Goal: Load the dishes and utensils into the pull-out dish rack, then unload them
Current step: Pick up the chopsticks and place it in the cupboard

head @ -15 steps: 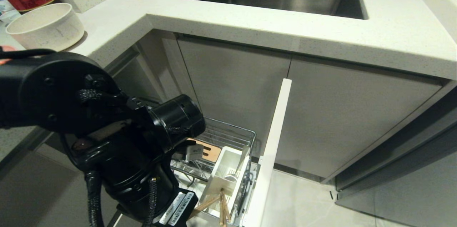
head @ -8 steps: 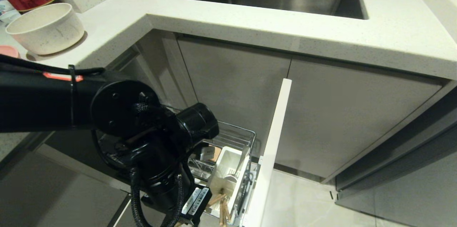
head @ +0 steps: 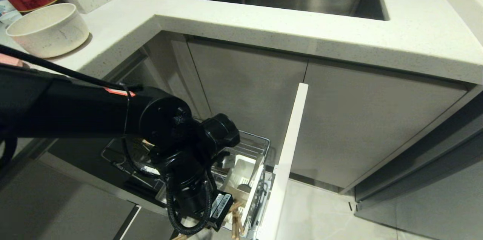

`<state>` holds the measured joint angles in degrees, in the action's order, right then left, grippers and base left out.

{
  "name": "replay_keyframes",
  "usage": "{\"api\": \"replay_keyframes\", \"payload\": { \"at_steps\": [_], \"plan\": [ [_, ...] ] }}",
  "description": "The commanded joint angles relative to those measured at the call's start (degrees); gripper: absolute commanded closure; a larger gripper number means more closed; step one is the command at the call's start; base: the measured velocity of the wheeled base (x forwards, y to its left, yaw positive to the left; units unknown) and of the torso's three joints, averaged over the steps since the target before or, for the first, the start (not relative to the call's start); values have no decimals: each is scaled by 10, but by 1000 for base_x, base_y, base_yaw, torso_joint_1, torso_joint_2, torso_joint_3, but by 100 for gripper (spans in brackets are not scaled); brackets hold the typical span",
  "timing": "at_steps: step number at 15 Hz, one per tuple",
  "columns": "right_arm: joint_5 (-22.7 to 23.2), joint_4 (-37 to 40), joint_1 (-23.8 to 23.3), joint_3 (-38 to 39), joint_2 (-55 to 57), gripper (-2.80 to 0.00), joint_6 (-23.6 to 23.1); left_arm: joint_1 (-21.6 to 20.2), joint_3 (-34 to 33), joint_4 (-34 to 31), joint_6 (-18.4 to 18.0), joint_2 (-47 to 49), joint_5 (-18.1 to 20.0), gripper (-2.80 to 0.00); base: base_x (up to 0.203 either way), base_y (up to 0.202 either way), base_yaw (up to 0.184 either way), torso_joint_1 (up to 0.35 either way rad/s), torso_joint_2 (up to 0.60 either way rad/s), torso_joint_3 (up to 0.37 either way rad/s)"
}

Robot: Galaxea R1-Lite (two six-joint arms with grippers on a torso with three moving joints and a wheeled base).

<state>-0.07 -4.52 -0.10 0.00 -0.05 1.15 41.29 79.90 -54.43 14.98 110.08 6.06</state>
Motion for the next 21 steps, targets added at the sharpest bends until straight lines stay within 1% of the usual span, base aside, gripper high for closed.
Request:
{"api": "replay_keyframes", "payload": {
  "at_steps": [1, 6, 15, 16, 17, 21],
  "plan": [
    [0, 0, 0, 15, 0, 0, 0, -3, 8, 0, 1, 22, 1, 0, 0, 0, 0, 0, 0, 0],
    [1, 0, 0, 16, 0, 0, 0, -4, 24, 0, 2, 40, 1, 0, 0, 0, 0, 0, 0, 0],
    [0, 0, 0, 15, 0, 0, 0, -16, 31, -2, 1, 49, 3, 0, 0, 0, 0, 0, 0, 0],
    [0, 0, 0, 15, 0, 0, 0, -16, 31, -2, 1, 48, 3, -34, 0, 0, 0, 0, 0, 0],
    [0, 0, 0, 15, 0, 0, 0, -16, 32, -3, 1, 48, 3, -280, 0, 0, 0, 0, 0, 0],
    [0, 0, 0, 16, 0, 0, 0, -16, 33, -5, 2, 40, 3, -280, 0, 0, 0, 0, 0, 0]
  ]
}}
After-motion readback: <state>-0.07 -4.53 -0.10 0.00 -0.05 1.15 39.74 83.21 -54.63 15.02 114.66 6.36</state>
